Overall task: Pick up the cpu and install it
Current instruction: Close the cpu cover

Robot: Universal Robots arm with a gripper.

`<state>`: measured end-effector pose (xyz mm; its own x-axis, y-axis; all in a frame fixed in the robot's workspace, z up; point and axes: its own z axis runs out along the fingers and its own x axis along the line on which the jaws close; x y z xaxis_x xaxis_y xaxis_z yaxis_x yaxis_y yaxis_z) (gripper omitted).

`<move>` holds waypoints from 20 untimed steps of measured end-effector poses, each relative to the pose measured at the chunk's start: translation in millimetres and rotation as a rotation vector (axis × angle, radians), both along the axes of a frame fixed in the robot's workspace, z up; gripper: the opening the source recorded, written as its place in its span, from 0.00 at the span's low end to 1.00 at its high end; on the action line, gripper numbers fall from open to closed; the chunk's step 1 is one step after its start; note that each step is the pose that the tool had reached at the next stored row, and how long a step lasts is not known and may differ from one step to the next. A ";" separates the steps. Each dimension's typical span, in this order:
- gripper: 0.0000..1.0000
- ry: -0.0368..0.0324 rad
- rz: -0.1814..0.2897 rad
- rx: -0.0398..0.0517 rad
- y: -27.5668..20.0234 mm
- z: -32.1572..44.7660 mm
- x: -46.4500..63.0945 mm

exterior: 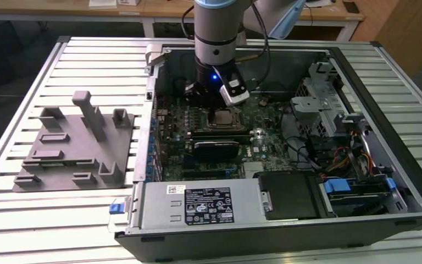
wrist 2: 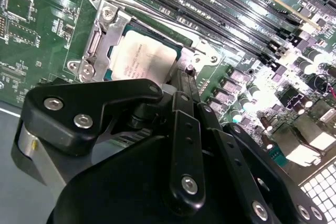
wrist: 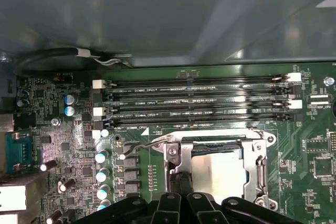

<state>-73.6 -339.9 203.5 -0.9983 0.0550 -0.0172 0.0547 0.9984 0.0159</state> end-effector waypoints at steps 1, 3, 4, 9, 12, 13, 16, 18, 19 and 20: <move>0.11 0.0001 0.004 0.0002 0.0 -0.3 -0.1; 0.11 0.0001 0.011 0.0002 -0.1 -0.6 -0.2; 0.11 0.0001 0.014 0.0003 0.0 -0.8 -0.2; 0.11 0.0000 0.027 0.0004 0.0 -1.9 -0.2; 0.11 0.0001 0.032 0.0004 0.0 -2.2 0.3; 0.11 0.0000 0.033 0.0005 0.0 -2.4 0.9; 0.11 -0.0001 0.034 0.0005 -0.1 -2.6 2.6; 0.11 0.0000 0.035 0.0004 -0.1 -2.8 3.2; 0.11 0.0001 0.036 0.0002 0.0 -2.9 3.3; 0.11 0.0001 0.037 0.0002 0.0 -3.1 3.5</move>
<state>-70.1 -339.9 200.4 -0.9997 0.0182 -0.0171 0.0179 0.9997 0.0161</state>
